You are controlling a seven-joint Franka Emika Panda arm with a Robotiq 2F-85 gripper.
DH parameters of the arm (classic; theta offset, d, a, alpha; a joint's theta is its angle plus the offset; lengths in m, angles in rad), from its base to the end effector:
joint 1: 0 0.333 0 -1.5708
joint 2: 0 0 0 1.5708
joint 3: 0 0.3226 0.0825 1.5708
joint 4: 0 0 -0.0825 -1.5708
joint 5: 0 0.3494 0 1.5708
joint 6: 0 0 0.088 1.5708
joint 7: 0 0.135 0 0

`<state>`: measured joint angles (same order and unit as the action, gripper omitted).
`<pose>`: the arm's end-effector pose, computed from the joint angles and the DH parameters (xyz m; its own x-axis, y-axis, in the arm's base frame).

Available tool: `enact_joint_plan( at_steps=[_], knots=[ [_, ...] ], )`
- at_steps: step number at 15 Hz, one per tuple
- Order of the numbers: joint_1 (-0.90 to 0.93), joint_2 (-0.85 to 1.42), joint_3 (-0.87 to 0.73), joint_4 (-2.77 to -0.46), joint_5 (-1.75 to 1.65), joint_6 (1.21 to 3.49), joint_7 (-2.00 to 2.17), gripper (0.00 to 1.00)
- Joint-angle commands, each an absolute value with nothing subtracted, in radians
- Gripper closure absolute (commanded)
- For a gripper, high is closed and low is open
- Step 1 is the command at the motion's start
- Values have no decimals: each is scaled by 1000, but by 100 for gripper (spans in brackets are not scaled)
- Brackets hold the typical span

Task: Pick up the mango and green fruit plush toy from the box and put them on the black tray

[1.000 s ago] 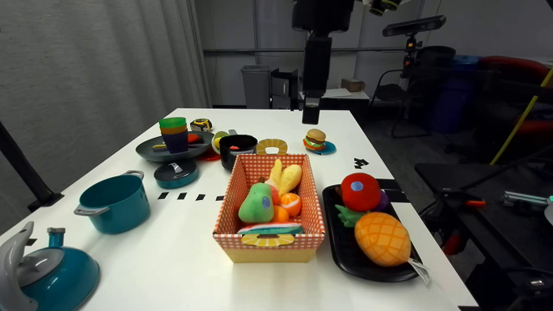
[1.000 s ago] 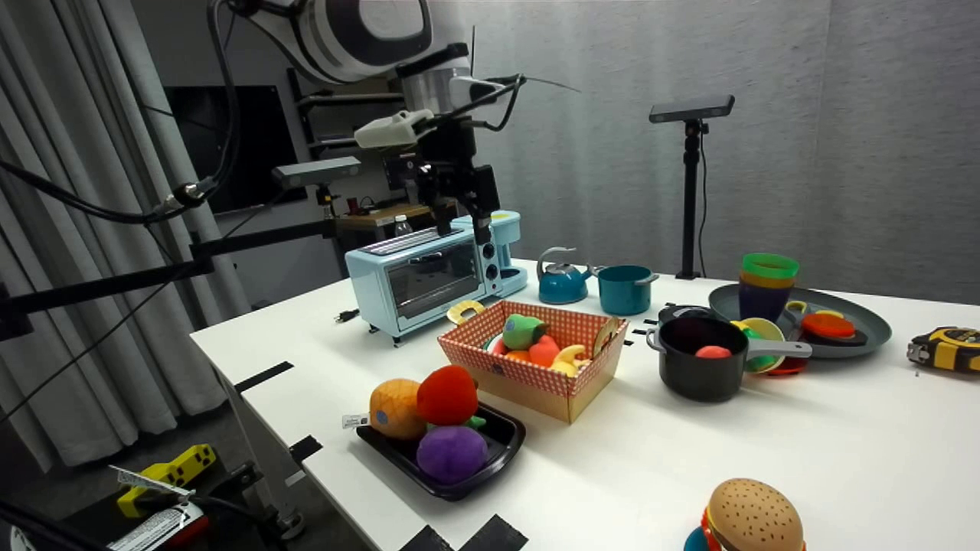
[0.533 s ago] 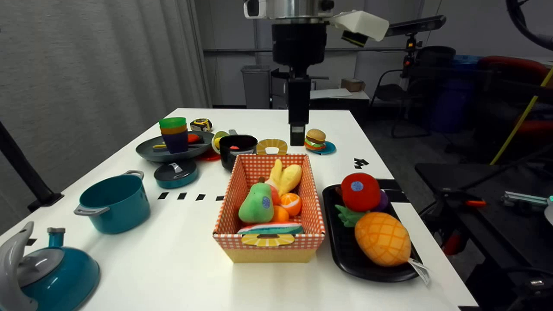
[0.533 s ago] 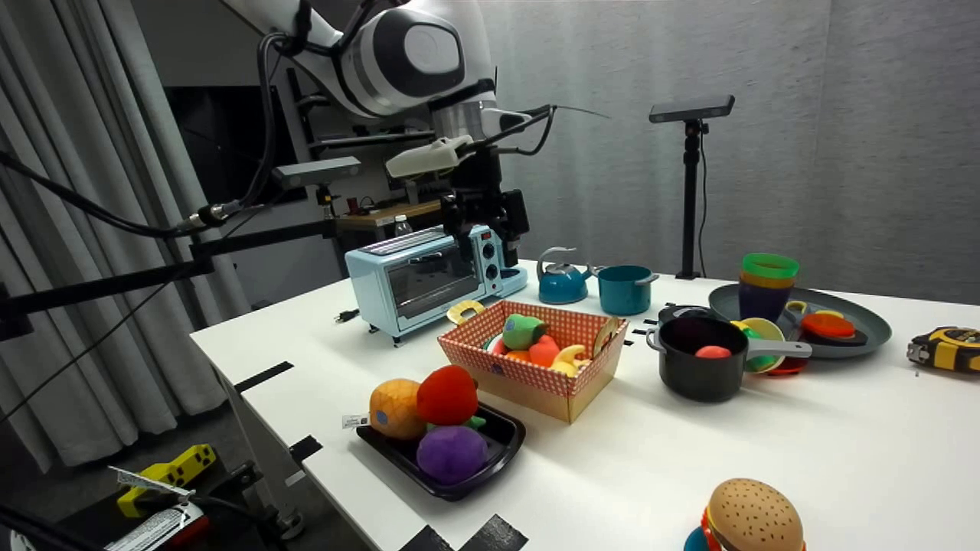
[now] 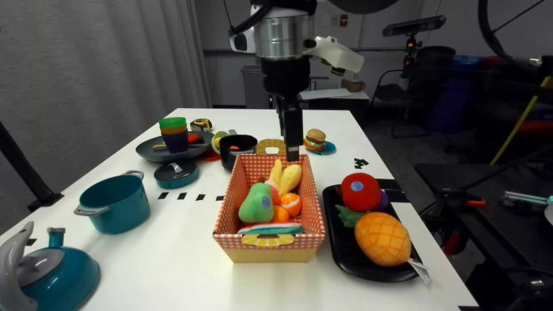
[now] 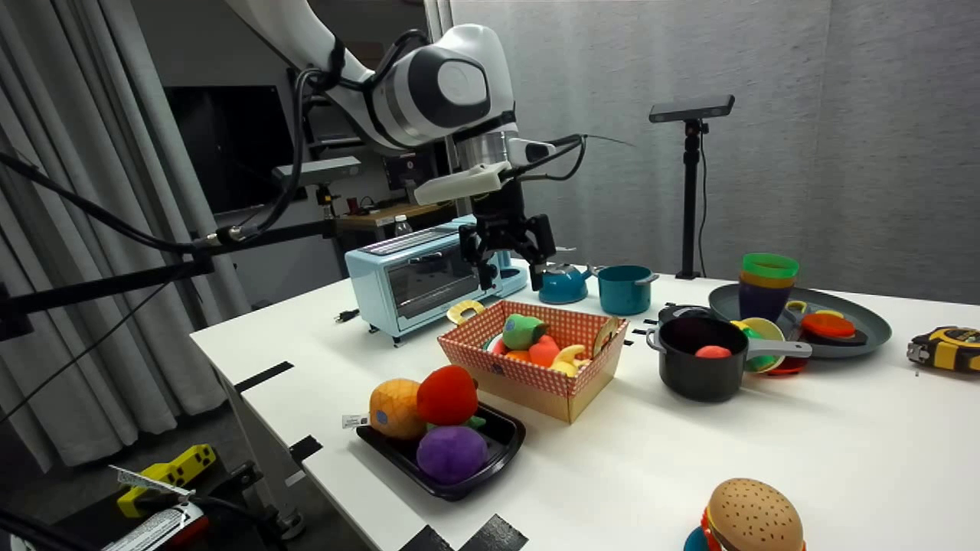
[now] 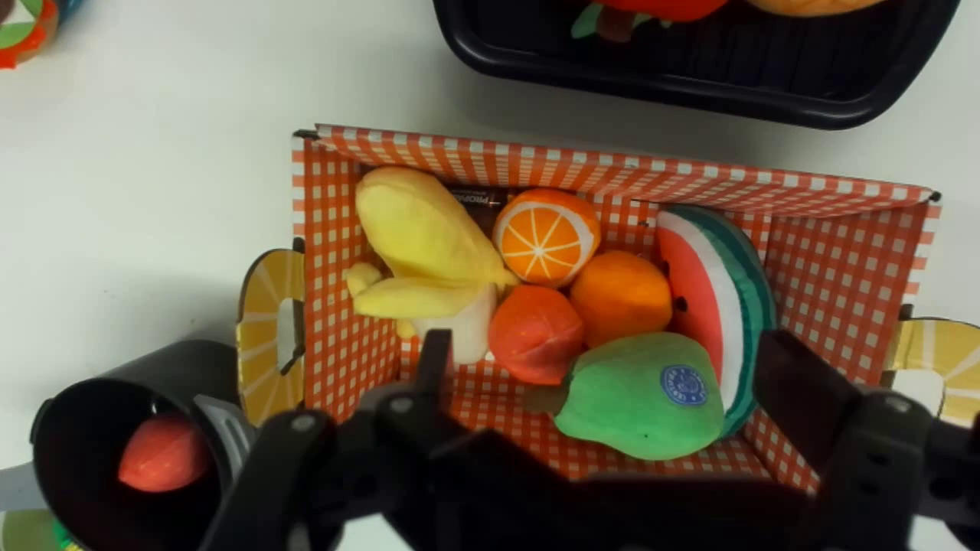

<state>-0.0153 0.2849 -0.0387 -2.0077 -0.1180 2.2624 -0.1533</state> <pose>0.5696 -0.0358 0.3133 0.9835 0.1740 -0.0489 0.1779 -0.9797 0.0928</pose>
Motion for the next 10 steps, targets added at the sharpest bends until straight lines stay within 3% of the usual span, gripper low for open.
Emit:
enact_joint_plan(
  at_steps=[1, 10],
  knots=[
    [-37, 350, -32, -1961, -149, 2313, -240, 0],
    [-70, 428, -16, -1982, -142, 2509, -377, 0]
  ],
)
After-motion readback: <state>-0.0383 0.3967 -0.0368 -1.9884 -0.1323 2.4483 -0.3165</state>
